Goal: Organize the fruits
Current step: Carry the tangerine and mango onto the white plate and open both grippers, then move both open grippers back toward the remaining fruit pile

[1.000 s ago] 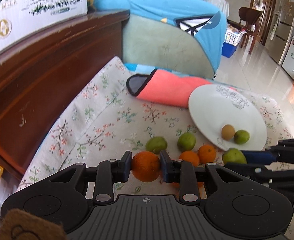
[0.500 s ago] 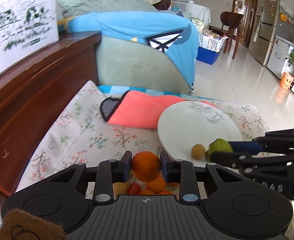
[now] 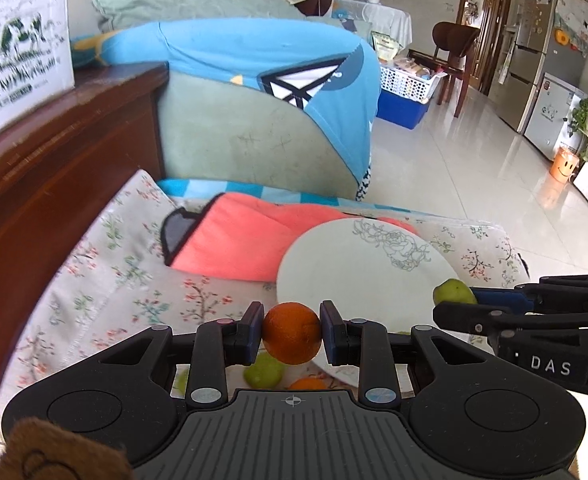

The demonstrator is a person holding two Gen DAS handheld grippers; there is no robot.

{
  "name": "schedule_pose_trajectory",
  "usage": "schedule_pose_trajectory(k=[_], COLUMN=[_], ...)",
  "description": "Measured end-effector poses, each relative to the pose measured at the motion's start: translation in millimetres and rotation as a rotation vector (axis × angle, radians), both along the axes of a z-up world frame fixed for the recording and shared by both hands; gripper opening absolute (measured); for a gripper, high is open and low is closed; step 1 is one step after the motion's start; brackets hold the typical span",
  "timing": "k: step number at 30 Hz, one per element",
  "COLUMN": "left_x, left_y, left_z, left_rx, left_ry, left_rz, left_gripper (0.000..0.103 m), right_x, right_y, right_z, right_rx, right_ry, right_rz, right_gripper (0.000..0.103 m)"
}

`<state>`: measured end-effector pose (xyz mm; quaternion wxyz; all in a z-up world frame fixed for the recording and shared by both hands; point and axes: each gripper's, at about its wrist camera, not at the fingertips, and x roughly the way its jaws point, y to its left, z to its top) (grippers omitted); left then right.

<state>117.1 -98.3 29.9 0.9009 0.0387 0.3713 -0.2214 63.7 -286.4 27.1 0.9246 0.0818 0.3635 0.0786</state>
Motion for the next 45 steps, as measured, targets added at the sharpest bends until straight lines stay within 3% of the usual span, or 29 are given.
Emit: schedule_pose_trajectory(k=[23,38,43,45], left_x=[38.4,40.5,38.2,37.6], left_y=[-35.6,-41.6,-38.1,-35.3], left_z=[-38.1,-37.4,-25.4,-20.9], left_rx=[-0.01,-0.04,-0.055,-0.063], left_ry=[0.089,0.103,0.079,0.076], left_rz=[0.024,0.039,0.059,0.057], left_gripper=[0.028,0.03,0.046,0.048], right_x=[22.6,26.8,26.2,25.3], right_y=[-36.3,-40.3,-41.4,-40.3], right_z=[-42.5,-41.2,-36.8,-34.9], right_rx=[0.087,0.135,0.144,0.138], right_ry=[0.145,0.136,0.125,0.118], right_rz=[-0.11,-0.143,-0.146,-0.14], right_gripper=[0.027,0.03,0.03,0.03])
